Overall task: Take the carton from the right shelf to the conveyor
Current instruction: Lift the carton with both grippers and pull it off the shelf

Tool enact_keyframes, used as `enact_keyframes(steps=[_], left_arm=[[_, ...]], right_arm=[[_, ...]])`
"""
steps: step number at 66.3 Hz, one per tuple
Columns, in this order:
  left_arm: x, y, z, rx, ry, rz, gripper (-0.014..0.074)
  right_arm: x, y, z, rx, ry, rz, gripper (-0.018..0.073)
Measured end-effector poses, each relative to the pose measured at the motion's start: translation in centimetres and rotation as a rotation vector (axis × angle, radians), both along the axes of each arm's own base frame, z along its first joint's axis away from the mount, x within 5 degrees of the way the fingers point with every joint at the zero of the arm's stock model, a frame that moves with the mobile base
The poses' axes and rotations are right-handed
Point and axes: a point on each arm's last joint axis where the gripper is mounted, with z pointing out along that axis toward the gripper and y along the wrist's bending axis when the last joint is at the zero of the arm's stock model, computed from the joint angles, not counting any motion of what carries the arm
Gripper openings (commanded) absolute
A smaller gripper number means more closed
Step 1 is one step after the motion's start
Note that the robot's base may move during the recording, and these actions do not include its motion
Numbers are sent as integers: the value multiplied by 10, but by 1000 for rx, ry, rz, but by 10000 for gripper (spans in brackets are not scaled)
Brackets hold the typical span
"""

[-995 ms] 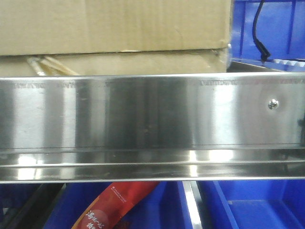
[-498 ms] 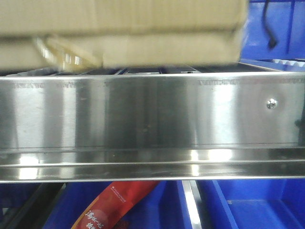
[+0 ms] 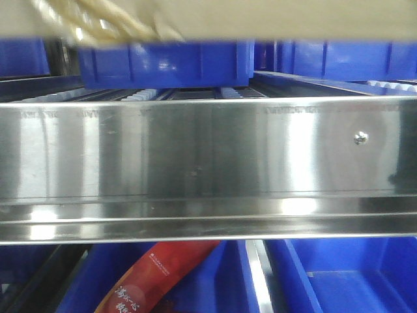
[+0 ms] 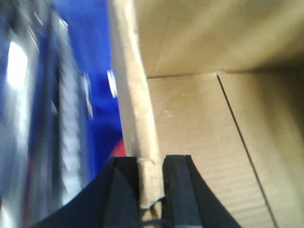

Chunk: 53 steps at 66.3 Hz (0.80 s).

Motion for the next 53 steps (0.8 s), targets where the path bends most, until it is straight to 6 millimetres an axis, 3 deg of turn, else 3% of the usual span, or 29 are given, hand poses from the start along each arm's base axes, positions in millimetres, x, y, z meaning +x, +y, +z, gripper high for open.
enact_keyframes(steps=[14, 53], left_arm=[[-27, -12, -16, 21, 26, -15, -13], [-30, -12, -15, 19, 11, 5, -13]], right_arm=[[-17, -8, -6, -7, 31, 5, -70], [-15, -6, -6, 12, 13, 11, -70]])
